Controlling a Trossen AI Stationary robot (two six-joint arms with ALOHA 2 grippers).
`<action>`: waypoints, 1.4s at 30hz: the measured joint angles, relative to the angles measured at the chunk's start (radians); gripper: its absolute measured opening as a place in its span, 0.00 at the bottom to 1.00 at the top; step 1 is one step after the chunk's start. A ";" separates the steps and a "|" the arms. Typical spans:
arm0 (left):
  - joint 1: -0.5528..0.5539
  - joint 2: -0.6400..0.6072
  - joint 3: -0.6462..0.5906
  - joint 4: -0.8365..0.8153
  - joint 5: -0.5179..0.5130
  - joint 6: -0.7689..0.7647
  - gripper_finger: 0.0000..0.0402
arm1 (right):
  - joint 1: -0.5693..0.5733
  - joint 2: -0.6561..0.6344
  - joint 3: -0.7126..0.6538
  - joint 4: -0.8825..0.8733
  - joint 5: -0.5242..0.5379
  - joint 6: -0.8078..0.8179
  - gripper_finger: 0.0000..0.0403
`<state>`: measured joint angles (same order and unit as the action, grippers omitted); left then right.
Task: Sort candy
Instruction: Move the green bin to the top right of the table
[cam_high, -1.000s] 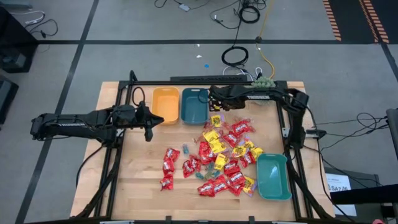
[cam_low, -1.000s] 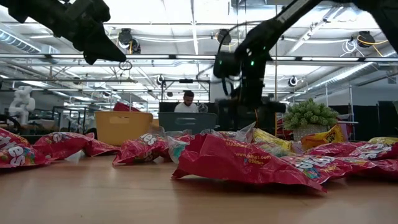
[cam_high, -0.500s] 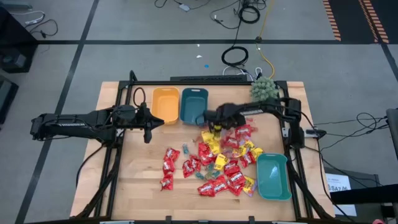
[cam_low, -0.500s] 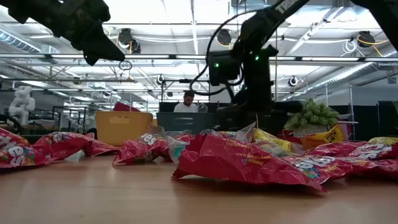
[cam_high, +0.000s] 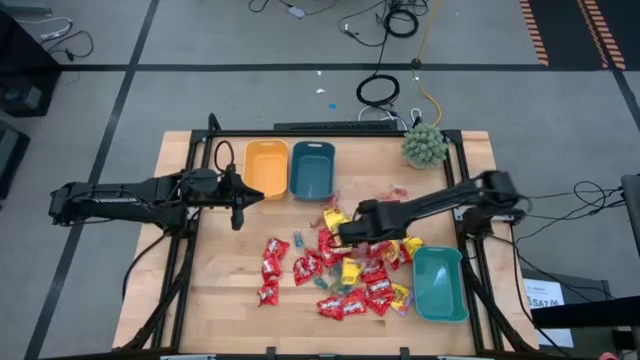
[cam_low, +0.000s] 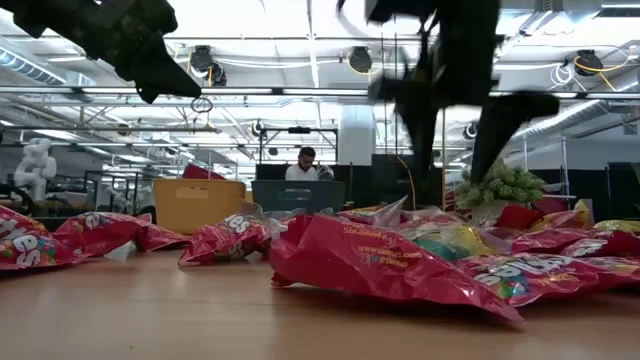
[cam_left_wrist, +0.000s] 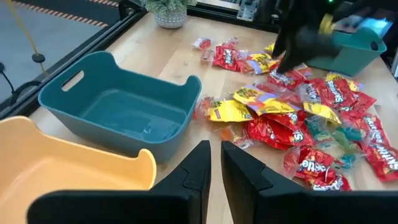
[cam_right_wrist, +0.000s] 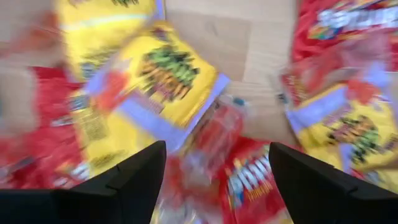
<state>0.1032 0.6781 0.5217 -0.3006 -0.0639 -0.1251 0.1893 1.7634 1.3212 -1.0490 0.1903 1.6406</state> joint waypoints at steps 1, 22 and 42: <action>0.000 0.000 0.000 0.005 0.000 0.005 0.12 | 0.003 -0.034 0.000 -0.018 0.004 0.003 0.69; 0.000 0.000 0.000 0.007 0.001 0.000 0.12 | -0.009 -0.351 -0.012 -0.515 -0.175 -0.853 0.69; 0.000 0.000 0.001 0.007 0.007 -0.054 0.12 | 0.070 -0.659 -0.594 -0.177 -0.322 -1.102 0.59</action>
<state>0.1028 0.6783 0.5224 -0.2935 -0.0566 -0.1792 0.2597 1.1041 0.7277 -1.2258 -0.1320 0.5383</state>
